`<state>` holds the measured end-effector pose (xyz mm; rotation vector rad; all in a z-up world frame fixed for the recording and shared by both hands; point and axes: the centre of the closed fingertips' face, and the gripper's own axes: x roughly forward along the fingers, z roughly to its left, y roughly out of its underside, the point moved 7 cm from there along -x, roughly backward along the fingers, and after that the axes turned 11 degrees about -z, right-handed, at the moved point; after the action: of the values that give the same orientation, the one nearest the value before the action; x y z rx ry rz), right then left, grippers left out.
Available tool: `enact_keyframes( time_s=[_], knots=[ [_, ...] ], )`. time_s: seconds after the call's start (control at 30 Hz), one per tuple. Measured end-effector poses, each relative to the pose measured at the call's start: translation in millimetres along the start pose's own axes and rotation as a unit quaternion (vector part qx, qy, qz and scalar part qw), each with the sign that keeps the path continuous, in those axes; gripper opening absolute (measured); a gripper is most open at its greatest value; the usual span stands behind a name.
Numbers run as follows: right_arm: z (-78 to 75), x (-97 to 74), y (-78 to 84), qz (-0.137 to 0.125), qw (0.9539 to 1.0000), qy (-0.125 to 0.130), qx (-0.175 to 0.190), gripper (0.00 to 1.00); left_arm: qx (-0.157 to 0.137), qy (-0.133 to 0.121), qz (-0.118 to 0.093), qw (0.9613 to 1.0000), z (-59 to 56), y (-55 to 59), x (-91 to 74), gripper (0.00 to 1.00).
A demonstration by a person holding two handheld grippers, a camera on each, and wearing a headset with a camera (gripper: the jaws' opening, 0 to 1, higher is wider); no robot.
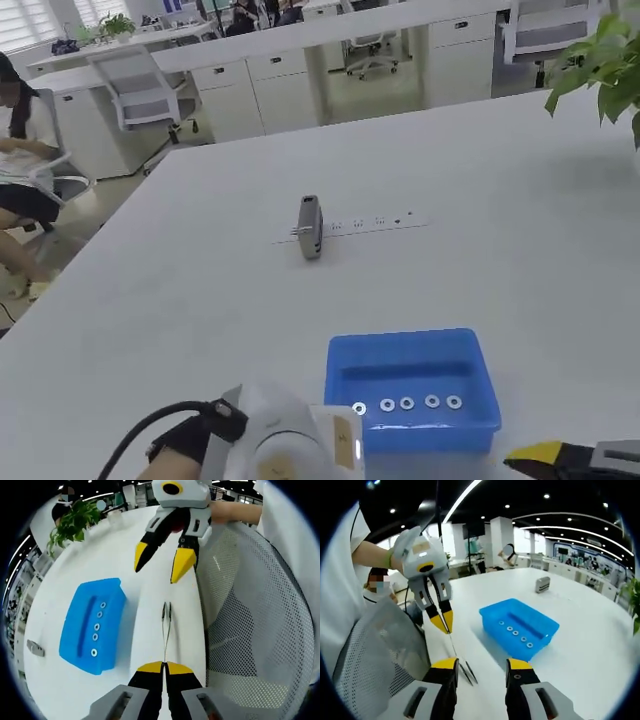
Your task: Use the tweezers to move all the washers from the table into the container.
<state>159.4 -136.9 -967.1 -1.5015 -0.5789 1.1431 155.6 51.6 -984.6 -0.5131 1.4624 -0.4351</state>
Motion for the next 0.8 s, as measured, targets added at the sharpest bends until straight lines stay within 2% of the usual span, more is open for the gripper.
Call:
enact_keyframes(
  time_s=[0.13, 0.3, 0.43, 0.5, 0.63, 0.8],
  knots=[
    [-12.2, -28.1, -2.7, -0.009, 0.9986, 0.05, 0.013, 0.38, -0.008, 0.006, 0.019, 0.9998, 0.6, 7.5, 8.1, 0.0],
    [-26.5, -62.5, -3.8, -0.003, 0.9953, 0.097, 0.004, 0.39, -0.01, 0.011, 0.034, 0.9993, 1.2, 13.6, 15.5, 0.0],
    [-31.6, -80.2, -5.7, -0.029, 0.9899, 0.138, 0.013, 0.43, -0.013, 0.015, 0.046, 0.9987, 1.6, 16.5, 18.7, 0.0],
    [-29.8, -83.1, -6.6, -0.048, 0.9874, 0.15, 0.019, 0.46, -0.01, 0.015, 0.048, 0.9987, 2.4, 17.4, 20.0, 0.0],
    [-22.0, -80.1, -9.3, -0.068, 0.9862, 0.151, 0.015, 0.54, -0.018, 0.016, 0.051, 0.9984, 2.6, 18.8, 21.4, 0.0],
    [-23.8, -75.7, -7.6, -0.068, 0.9864, 0.149, 0.011, 0.57, -0.016, 0.015, 0.06, 0.998, 0.7, 21.7, 23.2, 0.0]
  ],
)
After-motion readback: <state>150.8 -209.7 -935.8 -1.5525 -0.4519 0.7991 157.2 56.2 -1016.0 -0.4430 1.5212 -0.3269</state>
